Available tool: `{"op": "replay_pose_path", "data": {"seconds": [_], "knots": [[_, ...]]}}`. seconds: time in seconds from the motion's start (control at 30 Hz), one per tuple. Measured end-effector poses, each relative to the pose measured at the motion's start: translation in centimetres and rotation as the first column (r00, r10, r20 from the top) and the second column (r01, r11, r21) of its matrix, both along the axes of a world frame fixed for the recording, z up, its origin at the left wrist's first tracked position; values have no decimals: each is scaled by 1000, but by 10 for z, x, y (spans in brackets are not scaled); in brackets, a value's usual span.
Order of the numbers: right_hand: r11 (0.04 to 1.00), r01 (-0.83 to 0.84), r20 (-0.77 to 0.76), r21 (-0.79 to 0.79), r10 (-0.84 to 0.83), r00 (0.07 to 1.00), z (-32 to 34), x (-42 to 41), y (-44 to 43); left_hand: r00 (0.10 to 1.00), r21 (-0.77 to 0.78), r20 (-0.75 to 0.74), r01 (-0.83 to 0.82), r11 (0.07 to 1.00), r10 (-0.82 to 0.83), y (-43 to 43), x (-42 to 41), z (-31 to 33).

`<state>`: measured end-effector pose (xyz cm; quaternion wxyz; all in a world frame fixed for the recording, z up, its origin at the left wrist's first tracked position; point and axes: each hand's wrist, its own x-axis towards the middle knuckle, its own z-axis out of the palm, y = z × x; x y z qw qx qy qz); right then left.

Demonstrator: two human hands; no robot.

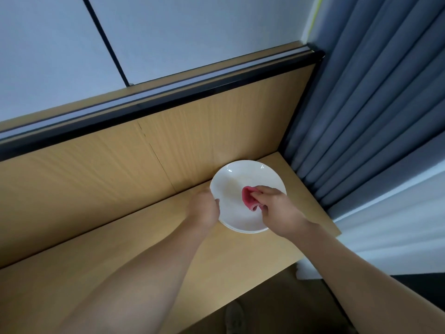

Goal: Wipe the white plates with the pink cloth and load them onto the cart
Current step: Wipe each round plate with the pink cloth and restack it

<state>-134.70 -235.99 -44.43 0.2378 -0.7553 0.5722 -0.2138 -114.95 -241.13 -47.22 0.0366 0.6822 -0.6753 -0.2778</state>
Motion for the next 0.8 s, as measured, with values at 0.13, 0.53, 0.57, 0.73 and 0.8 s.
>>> {"op": "replay_pose_path", "data": {"seconds": [0.13, 0.53, 0.57, 0.73, 0.8], "knots": [[1000, 5, 12, 8, -5, 1000, -1, -5, -3, 996, 60, -2, -92, 994, 93, -3, -7, 2], [998, 6, 16, -67, -4, 1000, 13, -9, -7, 935, 122, -221, -257, 959, 279, -1, 0, 25], [997, 6, 20, -79, -4, 1000, 17, -7, -7, 930, 116, -239, -259, 959, 280, 2, 5, 26], [985, -40, 17, -169, 43, 999, 34, 21, -12, 908, 65, -272, -311, 948, 317, 23, 46, 35], [983, -57, 14, -172, 60, 998, 39, 39, -13, 895, 49, -290, -340, 939, 340, 34, 67, 38]]}}
